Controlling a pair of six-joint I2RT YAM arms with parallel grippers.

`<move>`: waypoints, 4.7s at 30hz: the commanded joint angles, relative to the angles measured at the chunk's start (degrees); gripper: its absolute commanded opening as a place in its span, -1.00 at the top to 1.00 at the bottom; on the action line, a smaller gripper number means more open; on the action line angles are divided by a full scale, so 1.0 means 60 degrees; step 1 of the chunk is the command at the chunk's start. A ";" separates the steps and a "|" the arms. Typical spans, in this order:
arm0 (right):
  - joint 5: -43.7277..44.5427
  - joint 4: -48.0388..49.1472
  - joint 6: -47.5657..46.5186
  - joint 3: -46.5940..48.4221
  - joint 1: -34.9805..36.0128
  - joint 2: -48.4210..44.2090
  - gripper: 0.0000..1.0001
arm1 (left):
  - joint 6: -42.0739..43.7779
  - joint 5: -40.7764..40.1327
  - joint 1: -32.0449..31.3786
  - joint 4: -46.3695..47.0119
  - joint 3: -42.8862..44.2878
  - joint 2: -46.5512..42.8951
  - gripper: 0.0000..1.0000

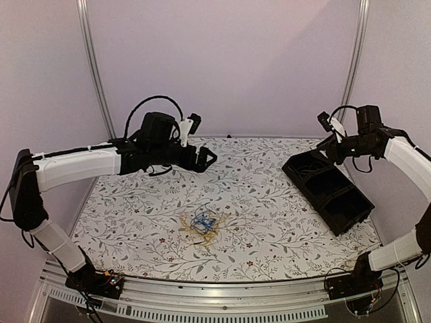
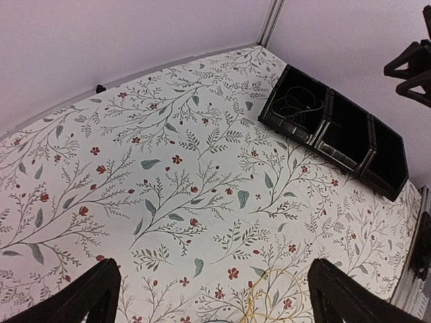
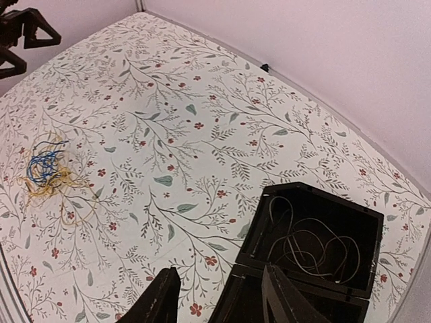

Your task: Untangle the cables

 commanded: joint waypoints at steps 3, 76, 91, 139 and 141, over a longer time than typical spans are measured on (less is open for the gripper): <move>-0.2779 0.0736 -0.0636 -0.1271 0.0448 -0.1234 -0.12 | 0.0707 -0.4653 -0.1248 -0.0033 -0.0804 -0.2127 -0.99; -0.3554 -0.2257 -0.0056 0.8691 0.5675 0.2394 1.00 | -0.3419 -0.0329 -0.0431 0.4054 -0.3282 0.3115 -0.08; -0.3408 -0.1611 0.0614 1.0784 0.0947 0.1885 1.00 | -0.3318 -0.0555 -0.0365 0.4065 -0.3763 0.2568 -0.07; -0.0766 0.1300 0.0143 0.3222 -0.1629 0.2914 1.00 | -0.2741 -0.0644 -0.0431 0.2783 -0.3760 -0.0253 -0.21; -0.0725 0.1348 0.0181 0.3253 -0.1629 0.2579 1.00 | -0.2721 -0.0662 -0.0439 0.2766 -0.3714 -0.0221 -0.21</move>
